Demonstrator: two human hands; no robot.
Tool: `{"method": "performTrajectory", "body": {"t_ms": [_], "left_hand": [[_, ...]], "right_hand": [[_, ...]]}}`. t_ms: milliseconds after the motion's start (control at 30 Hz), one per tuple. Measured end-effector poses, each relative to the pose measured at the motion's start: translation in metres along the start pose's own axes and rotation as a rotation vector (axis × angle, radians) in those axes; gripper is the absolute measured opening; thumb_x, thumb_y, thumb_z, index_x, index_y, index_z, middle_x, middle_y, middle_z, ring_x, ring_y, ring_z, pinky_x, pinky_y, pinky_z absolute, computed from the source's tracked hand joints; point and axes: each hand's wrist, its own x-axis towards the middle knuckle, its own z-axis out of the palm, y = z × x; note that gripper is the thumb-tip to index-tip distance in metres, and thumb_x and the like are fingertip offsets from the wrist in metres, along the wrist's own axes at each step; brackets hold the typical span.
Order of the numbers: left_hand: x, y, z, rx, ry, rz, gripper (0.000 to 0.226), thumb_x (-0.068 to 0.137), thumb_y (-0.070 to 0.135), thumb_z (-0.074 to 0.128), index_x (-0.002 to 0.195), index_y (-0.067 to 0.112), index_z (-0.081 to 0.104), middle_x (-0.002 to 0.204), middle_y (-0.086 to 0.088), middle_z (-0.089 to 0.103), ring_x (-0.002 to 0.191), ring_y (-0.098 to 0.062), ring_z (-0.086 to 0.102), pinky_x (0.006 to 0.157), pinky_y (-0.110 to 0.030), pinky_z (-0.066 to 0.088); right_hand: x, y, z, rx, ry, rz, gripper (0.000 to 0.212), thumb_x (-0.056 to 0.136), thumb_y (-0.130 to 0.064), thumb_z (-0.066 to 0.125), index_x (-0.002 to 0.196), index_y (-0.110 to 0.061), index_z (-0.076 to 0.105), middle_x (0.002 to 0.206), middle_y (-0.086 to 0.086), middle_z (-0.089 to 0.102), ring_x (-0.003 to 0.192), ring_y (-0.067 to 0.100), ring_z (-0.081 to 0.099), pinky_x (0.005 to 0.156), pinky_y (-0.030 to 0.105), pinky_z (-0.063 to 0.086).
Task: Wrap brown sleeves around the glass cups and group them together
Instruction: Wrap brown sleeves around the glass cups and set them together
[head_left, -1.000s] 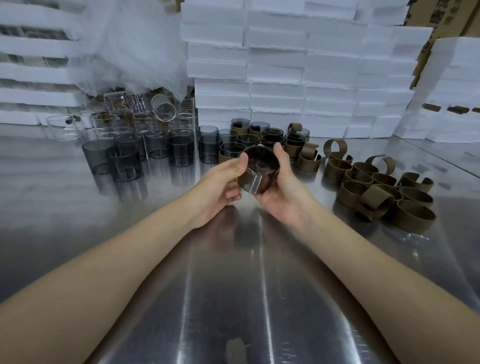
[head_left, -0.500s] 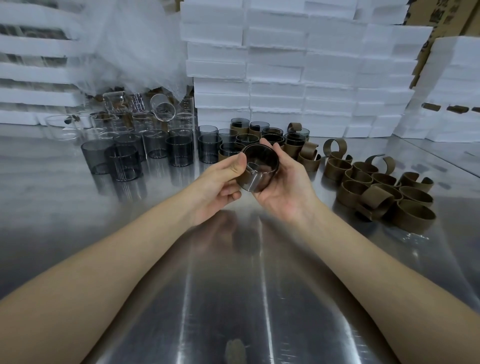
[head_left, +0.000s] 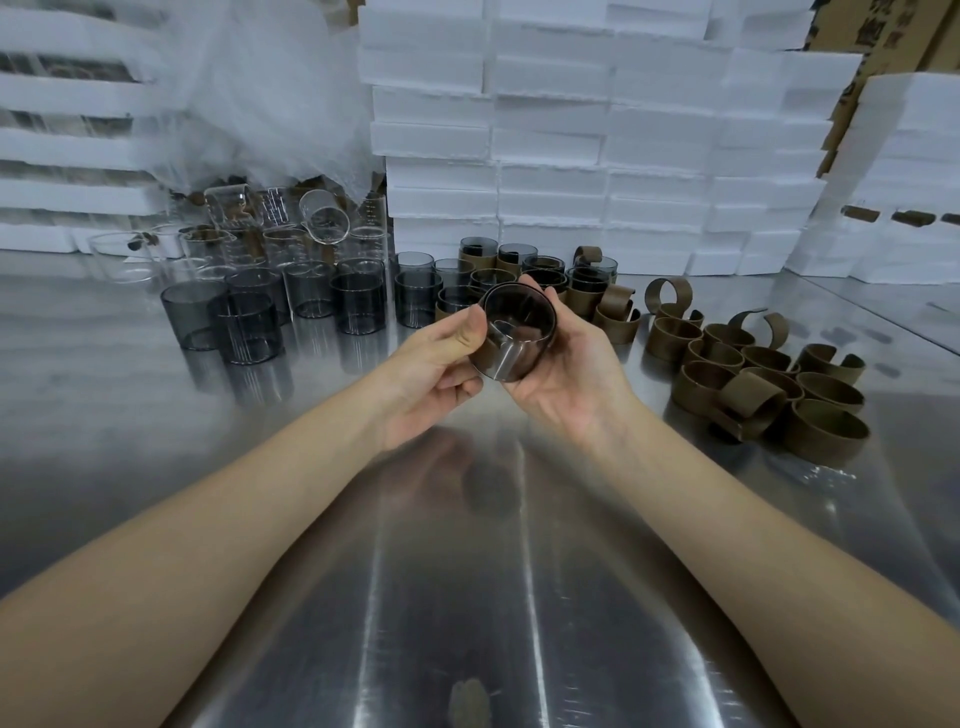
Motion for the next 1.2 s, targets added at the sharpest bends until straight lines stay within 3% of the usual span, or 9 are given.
{"method": "performTrajectory", "body": {"t_ms": [133,233,367,433,533,633,833,1000,1200], "left_hand": [[-0.002,-0.006,-0.002,0.021,0.012,0.020,0.057,0.052,0.058,0.084,0.095,0.024,0.074,0.063,0.015,0.058,0.045,-0.002,0.035,0.056,-0.012,0.040],[-0.004,-0.009,-0.001,0.078,0.078,0.038,0.052,0.065,0.049,0.080,0.109,0.023,0.068,0.083,0.009,0.069,0.061,-0.005,0.049,0.064,-0.015,0.047],[-0.005,-0.011,0.001,0.396,0.178,0.087,0.043,0.083,0.028,0.074,0.123,0.032,0.060,0.096,0.007,0.072,0.074,-0.009,0.066,0.069,-0.025,0.056],[-0.006,-0.014,0.003,0.565,0.211,0.131,0.053,0.082,0.021,0.077,0.129,0.036,0.055,0.106,0.009,0.070,0.078,-0.010,0.069,0.071,-0.028,0.058],[-0.008,-0.017,0.003,0.780,0.254,0.244,0.071,0.078,0.019,0.081,0.139,0.035,0.049,0.119,0.018,0.061,0.085,-0.003,0.067,0.085,-0.020,0.052],[-0.009,-0.017,0.004,0.807,0.239,0.321,0.078,0.077,0.005,0.079,0.142,0.032,0.046,0.119,0.026,0.055,0.095,0.009,0.062,0.080,-0.009,0.048],[-0.009,-0.015,0.003,0.903,0.279,0.355,0.075,0.070,-0.011,0.068,0.136,0.021,0.052,0.121,0.010,0.055,0.108,-0.001,0.056,0.097,-0.021,0.046],[-0.008,-0.016,0.001,0.882,0.283,0.377,0.068,0.068,-0.019,0.064,0.121,0.023,0.056,0.122,0.008,0.050,0.106,0.001,0.055,0.082,-0.010,0.045],[-0.006,-0.016,-0.002,0.799,0.310,0.343,0.067,0.070,-0.020,0.066,0.118,0.024,0.056,0.125,0.000,0.054,0.103,-0.006,0.060,0.077,-0.014,0.051]], "right_hand": [[0.001,0.000,-0.003,-0.094,-0.014,-0.027,0.025,0.099,-0.033,0.048,0.105,-0.018,0.068,0.095,0.009,0.074,0.085,0.024,0.072,0.077,0.037,0.059],[0.001,-0.002,-0.005,-0.194,-0.010,-0.056,0.027,0.099,-0.034,0.047,0.106,-0.016,0.066,0.095,0.009,0.072,0.087,0.021,0.070,0.079,0.036,0.055],[0.001,-0.004,-0.010,-0.280,0.048,-0.057,0.027,0.096,-0.026,0.047,0.113,-0.012,0.064,0.095,0.010,0.069,0.084,0.023,0.066,0.072,0.033,0.052],[0.000,-0.005,-0.013,-0.303,0.071,-0.030,0.030,0.094,-0.021,0.051,0.119,-0.010,0.064,0.099,0.012,0.070,0.086,0.025,0.069,0.075,0.034,0.056],[0.000,-0.006,-0.013,-0.326,0.055,-0.011,0.029,0.092,-0.019,0.053,0.117,-0.009,0.063,0.102,0.014,0.073,0.095,0.027,0.071,0.087,0.040,0.055],[0.001,-0.003,-0.013,-0.292,0.039,0.012,0.032,0.096,-0.022,0.046,0.122,-0.009,0.058,0.113,0.015,0.069,0.099,0.027,0.069,0.086,0.042,0.054],[0.004,0.001,-0.014,-0.336,0.051,0.041,0.040,0.105,-0.027,0.030,0.139,-0.015,0.047,0.134,0.014,0.059,0.114,0.029,0.061,0.093,0.047,0.050],[0.004,0.002,-0.017,-0.340,0.061,0.023,0.038,0.105,-0.019,0.029,0.137,-0.013,0.048,0.132,0.015,0.058,0.119,0.032,0.057,0.095,0.051,0.050],[0.001,0.003,-0.015,-0.399,0.093,0.038,0.040,0.106,-0.017,0.025,0.134,-0.004,0.051,0.131,0.023,0.058,0.117,0.036,0.058,0.095,0.046,0.051]]}}
